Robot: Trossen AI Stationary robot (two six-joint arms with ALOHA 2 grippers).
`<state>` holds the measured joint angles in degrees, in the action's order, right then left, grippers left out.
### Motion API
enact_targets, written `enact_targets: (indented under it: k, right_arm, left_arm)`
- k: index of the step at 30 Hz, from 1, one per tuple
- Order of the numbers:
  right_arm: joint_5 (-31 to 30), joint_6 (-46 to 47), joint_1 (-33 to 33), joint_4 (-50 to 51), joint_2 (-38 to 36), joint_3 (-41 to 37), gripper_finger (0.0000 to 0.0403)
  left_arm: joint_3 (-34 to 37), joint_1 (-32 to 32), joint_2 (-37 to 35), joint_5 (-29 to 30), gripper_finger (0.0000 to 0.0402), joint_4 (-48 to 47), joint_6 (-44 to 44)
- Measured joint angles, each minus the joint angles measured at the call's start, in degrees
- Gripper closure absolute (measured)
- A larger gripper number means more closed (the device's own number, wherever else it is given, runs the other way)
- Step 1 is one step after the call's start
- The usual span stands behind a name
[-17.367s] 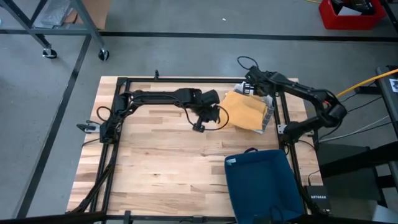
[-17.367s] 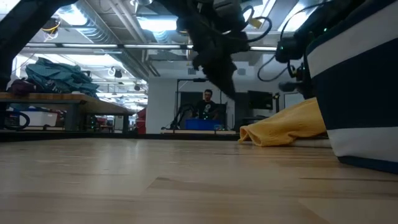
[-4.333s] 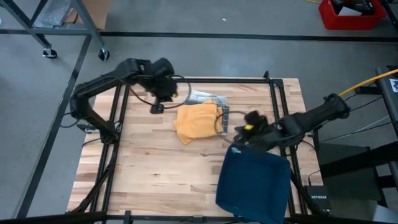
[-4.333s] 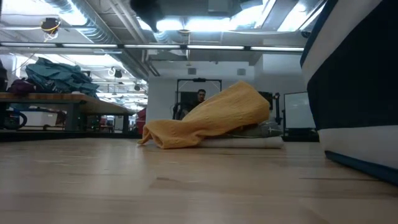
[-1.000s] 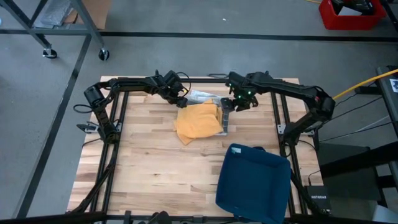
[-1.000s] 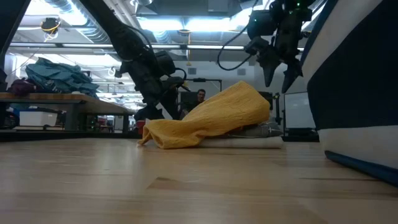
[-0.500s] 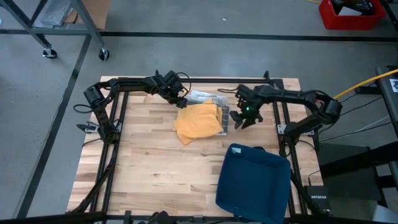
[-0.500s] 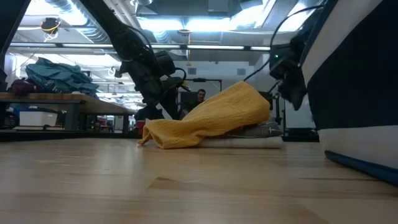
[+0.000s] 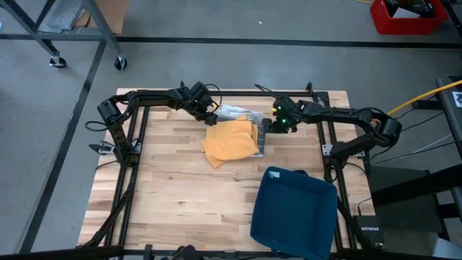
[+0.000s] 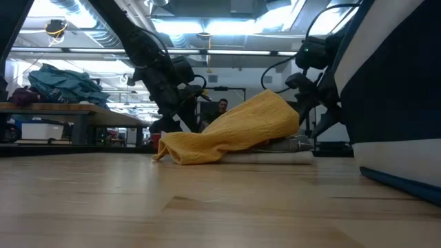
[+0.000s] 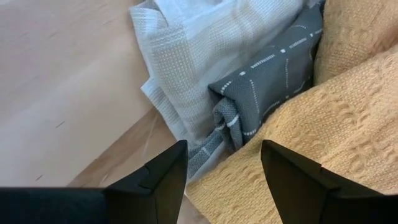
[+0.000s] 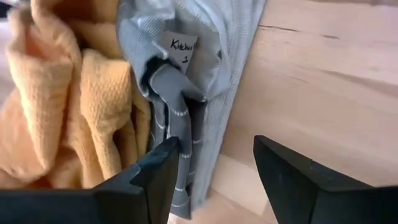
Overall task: Fold towel
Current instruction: Put the stack of towels into the blue bin
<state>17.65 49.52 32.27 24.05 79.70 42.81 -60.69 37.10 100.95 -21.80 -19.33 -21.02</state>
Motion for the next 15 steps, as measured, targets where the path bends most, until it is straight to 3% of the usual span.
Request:
enact_targets:
  k: [15]
  right_arm:
    - [-5.8,10.5,-4.0,-1.9,3.3,0.0,0.019]
  left_arm:
    - [0.0,0.0,0.0,-0.1,0.0205,0.9,-3.0]
